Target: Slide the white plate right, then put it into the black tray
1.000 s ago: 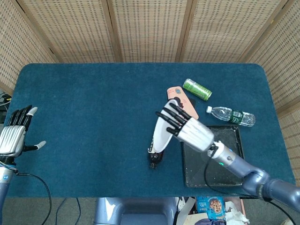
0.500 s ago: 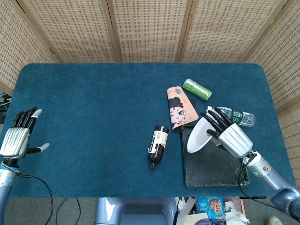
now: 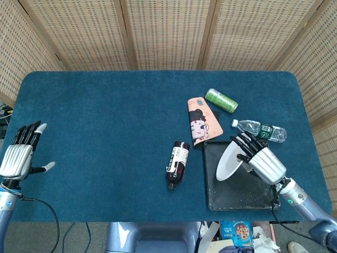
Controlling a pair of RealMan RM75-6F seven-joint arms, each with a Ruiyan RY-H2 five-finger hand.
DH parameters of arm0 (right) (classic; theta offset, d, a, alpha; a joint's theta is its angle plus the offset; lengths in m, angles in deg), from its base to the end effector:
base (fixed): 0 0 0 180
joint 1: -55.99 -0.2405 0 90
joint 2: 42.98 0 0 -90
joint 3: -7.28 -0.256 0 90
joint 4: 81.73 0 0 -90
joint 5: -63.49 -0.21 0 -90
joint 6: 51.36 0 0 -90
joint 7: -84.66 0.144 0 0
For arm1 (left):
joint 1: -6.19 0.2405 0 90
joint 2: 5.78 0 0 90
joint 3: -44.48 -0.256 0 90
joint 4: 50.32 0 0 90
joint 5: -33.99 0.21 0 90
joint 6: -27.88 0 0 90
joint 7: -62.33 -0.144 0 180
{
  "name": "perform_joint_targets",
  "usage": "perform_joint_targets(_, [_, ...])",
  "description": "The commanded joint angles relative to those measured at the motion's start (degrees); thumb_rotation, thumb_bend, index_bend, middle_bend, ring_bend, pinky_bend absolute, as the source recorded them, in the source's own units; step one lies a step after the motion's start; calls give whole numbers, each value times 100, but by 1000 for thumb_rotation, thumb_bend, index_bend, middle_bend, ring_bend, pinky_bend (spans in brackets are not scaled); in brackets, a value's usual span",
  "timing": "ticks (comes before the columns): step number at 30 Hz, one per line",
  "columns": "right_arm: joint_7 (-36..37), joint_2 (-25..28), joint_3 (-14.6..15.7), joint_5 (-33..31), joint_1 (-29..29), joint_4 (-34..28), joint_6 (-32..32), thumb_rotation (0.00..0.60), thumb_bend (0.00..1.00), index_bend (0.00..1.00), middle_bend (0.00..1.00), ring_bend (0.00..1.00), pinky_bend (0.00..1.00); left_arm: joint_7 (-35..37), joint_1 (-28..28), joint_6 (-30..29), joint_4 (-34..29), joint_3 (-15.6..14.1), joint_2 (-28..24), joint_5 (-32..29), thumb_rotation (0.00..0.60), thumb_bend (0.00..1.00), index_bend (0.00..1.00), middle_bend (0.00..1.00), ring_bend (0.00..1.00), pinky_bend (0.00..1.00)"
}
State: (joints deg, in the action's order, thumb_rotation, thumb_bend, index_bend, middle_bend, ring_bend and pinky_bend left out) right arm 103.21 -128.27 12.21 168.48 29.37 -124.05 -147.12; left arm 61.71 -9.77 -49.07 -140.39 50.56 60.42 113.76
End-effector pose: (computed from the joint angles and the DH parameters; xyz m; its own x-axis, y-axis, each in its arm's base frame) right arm -0.2915 -0.2851 0.1016 0.5164 0.1849 0.8362 -0.5803 -0.6425 0.5004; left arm -0.2900 0.2524 0.1464 0.3910 0.0127 0.9203 0.9178 -0.0803 -0.3888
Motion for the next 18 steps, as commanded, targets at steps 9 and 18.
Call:
perform_joint_targets(9, [-753,876,488,-129,558,-1113,614,600,0,0,0,0,0,-122,5,15,-26,-8,32,-7,600,0,0,0,0,0])
perform_joint_targets(18, [-1796,1908,714,-275,828,-2887,1085,600,0,0,0,0,0,-174,30,-22,-82,-19,27,26,600,0,0,0,0,0])
